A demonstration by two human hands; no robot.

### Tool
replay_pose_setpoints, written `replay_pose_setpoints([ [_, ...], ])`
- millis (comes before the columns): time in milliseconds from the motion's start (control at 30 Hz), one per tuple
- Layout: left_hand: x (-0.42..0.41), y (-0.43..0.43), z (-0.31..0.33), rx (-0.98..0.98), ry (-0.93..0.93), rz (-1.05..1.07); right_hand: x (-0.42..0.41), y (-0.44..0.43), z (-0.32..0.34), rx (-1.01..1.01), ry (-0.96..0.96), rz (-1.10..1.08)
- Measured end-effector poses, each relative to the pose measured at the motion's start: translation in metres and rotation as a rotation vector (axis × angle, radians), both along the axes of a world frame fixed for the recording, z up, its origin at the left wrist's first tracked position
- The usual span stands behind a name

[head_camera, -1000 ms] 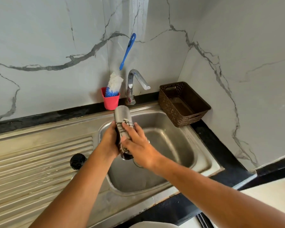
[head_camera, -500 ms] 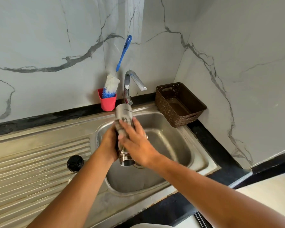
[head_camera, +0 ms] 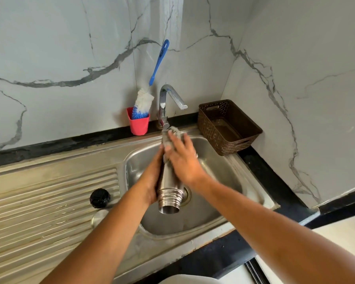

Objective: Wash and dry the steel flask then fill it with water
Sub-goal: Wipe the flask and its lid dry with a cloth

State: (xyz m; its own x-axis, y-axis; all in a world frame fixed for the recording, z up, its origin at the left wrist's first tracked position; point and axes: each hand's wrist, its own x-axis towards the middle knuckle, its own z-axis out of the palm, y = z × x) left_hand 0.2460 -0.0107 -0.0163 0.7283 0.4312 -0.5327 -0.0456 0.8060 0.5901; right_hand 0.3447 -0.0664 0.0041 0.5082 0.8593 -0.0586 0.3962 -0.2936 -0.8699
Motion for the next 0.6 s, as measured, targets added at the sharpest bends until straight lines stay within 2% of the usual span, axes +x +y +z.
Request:
replay_pose_setpoints([
  [67, 0.003, -0.008, 0.006, 0.055, -0.021, -0.034, 0.019, 0.014, 0.012, -0.029, 0.116, -0.075],
  [133, 0.004, -0.002, 0.006, 0.076, -0.014, -0.019, 0.018, 0.011, 0.011, -0.035, 0.161, -0.045],
  [233, -0.002, 0.020, -0.005, 0.024, 0.059, 0.059, -0.020, -0.020, -0.010, -0.054, -0.046, 0.130],
  [300, -0.005, 0.030, -0.012, 0.009, 0.098, 0.093, -0.041, -0.035, -0.021, -0.067, -0.050, 0.178],
  [433, -0.004, 0.008, 0.005, -0.003, -0.006, -0.007, -0.014, -0.003, -0.005, 0.011, -0.009, 0.040],
  [533, 0.000, 0.000, 0.015, 0.041, -0.056, -0.038, 0.011, 0.018, 0.012, -0.009, 0.130, -0.073],
  [600, 0.000, 0.008, 0.012, 0.025, -0.016, 0.000, 0.003, 0.007, 0.008, 0.016, 0.146, -0.056],
])
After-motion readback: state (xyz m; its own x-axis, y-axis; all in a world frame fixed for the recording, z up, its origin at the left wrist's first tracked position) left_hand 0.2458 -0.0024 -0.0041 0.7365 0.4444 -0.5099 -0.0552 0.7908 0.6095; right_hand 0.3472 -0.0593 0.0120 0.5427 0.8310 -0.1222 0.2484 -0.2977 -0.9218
